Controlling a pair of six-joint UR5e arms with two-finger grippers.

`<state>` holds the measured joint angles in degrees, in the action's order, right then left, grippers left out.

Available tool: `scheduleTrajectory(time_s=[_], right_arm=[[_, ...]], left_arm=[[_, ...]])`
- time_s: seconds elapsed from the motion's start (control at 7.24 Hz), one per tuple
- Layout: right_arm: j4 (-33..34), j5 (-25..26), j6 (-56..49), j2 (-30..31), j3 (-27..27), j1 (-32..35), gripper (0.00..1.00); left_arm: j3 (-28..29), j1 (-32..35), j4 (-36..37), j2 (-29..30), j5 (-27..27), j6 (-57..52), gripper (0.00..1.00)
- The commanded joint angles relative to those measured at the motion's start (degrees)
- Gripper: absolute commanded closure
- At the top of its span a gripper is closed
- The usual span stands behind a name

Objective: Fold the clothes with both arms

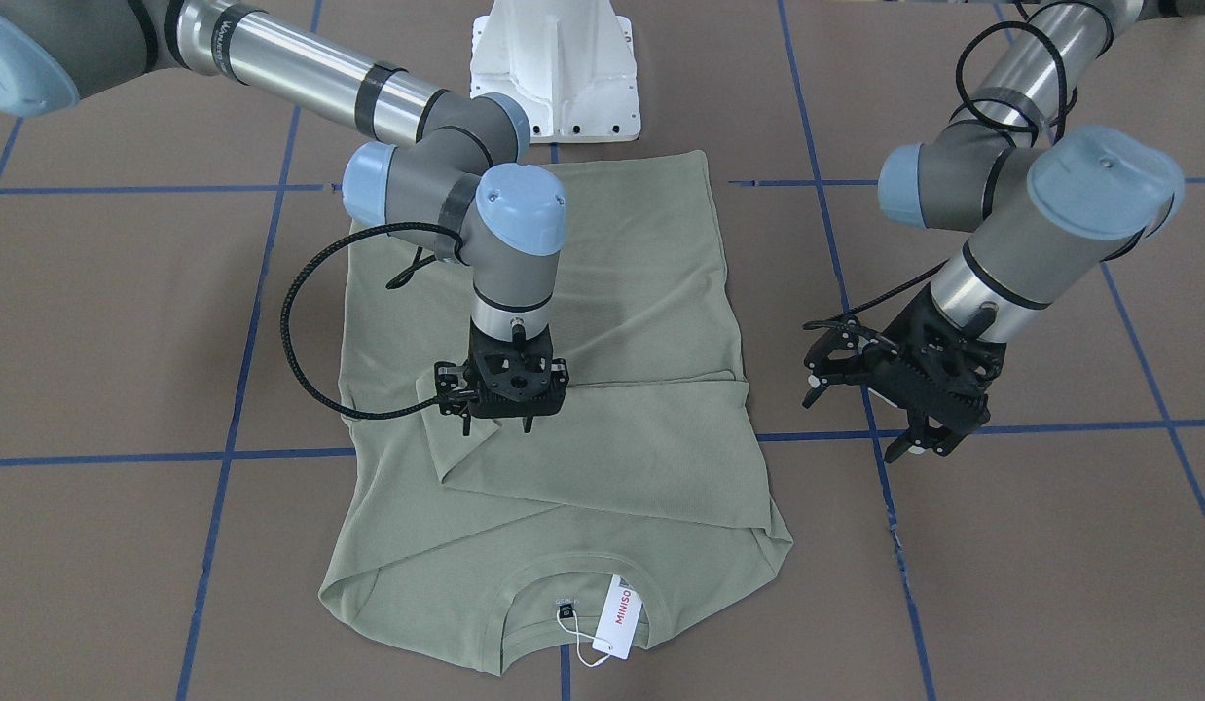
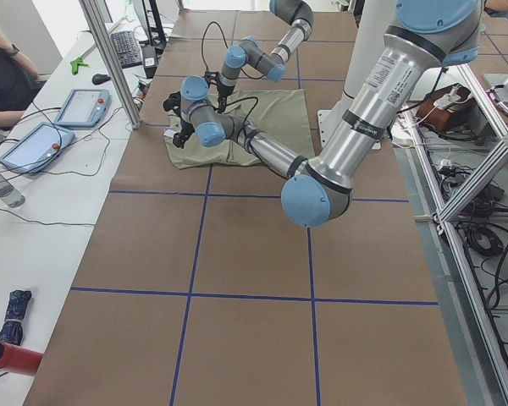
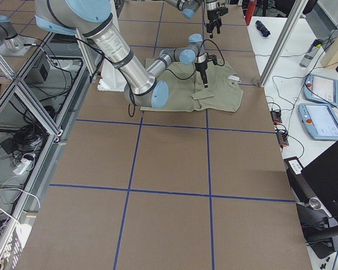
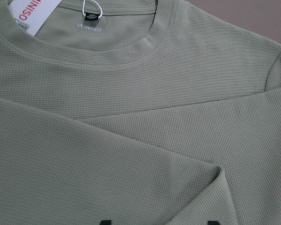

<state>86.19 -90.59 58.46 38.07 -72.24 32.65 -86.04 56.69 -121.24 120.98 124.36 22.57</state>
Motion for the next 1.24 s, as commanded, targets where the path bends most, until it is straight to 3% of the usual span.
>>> scheduleTrajectory(time_s=[0.0,0.28,0.69,0.83,1.11], right_arm=[[-0.1,2.5,-0.9,0.0,1.7,-0.7,0.34],[0.0,2.6,-1.5,0.0,1.8,-0.7,0.39],[0.0,2.7,-2.5,0.2,2.1,-0.7,0.79],[0.1,2.7,-2.5,0.2,2.1,-0.7,1.00],[0.4,2.6,-5.1,0.2,1.4,-0.1,1.00]], left_arm=[[0.0,0.0,-0.3,-0.1,0.0,0.0,0.00],[0.0,0.0,-0.3,-0.1,0.0,0.0,0.00],[0.0,0.0,-0.8,-0.1,0.0,0.1,0.00],[0.0,0.0,-0.8,-0.1,0.0,0.1,0.00],[0.0,0.0,-0.8,0.0,0.0,0.1,0.00]])
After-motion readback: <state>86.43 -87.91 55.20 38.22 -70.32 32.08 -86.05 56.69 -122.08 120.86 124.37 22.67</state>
